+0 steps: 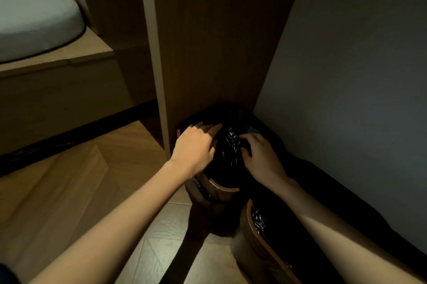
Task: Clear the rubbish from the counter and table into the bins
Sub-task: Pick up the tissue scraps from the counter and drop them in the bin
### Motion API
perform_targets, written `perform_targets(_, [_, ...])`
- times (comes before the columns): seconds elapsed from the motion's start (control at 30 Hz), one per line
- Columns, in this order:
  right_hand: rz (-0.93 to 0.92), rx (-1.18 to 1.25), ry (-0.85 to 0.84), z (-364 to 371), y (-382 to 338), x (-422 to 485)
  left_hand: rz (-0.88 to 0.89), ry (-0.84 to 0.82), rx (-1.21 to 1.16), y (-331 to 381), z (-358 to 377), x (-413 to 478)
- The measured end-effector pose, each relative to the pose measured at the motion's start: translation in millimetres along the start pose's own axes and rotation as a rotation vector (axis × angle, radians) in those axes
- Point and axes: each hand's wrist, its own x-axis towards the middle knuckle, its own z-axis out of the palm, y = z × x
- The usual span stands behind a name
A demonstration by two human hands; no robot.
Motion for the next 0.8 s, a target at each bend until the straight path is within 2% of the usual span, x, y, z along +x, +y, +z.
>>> perform_targets(0.1, [-0.063,-0.074,0.002,-4,-16,0,-0.030,0.043,0.037,-6,-7,-12])
perform_targets(0.27, [-0.049,-0.199,-0.043,-18,-64,-23,-0.108,0.062,-0.067,-5,-44,-43])
perform_targets(0.4, [-0.045,-0.141,-0.054,-42,-123,-53,-0.238,0.024,-0.075,-2,-96,-77])
perform_targets(0.57, [-0.149,-0.174,-0.086,-93,-208,-80,-0.421,0.007,-0.054,1,-192,-122])
perform_targets(0.8, [-0.266,-0.134,-0.133,-220,-344,-88,-0.607,0.117,-0.104,15,-378,-143])
